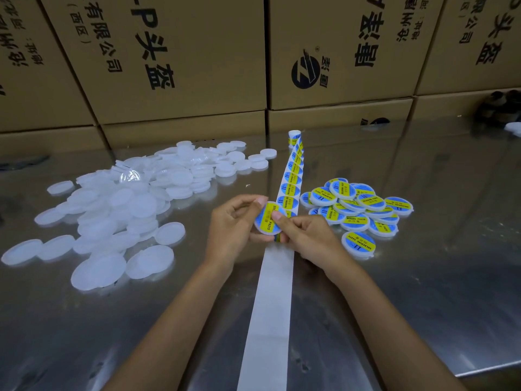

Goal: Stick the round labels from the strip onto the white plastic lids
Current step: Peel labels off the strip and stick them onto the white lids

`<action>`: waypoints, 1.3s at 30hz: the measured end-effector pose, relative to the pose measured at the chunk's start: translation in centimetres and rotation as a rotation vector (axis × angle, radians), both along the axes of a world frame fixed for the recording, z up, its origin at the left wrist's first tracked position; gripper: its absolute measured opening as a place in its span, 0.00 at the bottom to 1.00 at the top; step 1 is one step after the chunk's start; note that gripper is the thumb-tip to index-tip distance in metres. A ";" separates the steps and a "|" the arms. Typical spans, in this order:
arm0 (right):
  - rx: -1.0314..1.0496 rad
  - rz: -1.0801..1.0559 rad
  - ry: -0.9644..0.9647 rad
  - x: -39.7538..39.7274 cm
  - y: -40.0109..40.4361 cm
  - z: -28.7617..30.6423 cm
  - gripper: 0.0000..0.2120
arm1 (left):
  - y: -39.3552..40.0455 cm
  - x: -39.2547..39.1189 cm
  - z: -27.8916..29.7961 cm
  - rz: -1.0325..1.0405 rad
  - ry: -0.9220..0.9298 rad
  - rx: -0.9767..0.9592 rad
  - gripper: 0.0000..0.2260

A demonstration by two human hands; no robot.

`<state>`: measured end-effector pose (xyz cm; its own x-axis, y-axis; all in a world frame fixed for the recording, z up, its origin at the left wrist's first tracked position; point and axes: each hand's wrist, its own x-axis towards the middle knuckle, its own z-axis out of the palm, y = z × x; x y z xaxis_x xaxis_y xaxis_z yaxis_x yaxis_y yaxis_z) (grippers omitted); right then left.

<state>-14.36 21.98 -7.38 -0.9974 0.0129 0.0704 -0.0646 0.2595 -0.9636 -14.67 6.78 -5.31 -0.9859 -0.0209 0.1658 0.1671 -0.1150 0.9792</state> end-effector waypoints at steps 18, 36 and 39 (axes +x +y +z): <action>-1.031 -0.314 -0.151 -0.7 3.7 1.0 0.09 | -0.4 -0.9 -1.0 0.000 -0.013 -0.265 0.17; -0.088 -0.151 -0.005 0.1 0.4 0.2 0.10 | -7.7 -1.8 -0.2 0.419 -0.441 -1.624 0.21; -0.089 -0.154 0.003 0.2 0.3 0.2 0.09 | -8.3 -2.0 -0.6 0.396 -0.416 -1.666 0.22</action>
<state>-14.18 22.24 -7.15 -0.9830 0.1717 0.0649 -0.0334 0.1802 -0.9831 -16.64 -1.52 -5.95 -0.9424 -0.3339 0.0200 -0.3342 0.9423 -0.0166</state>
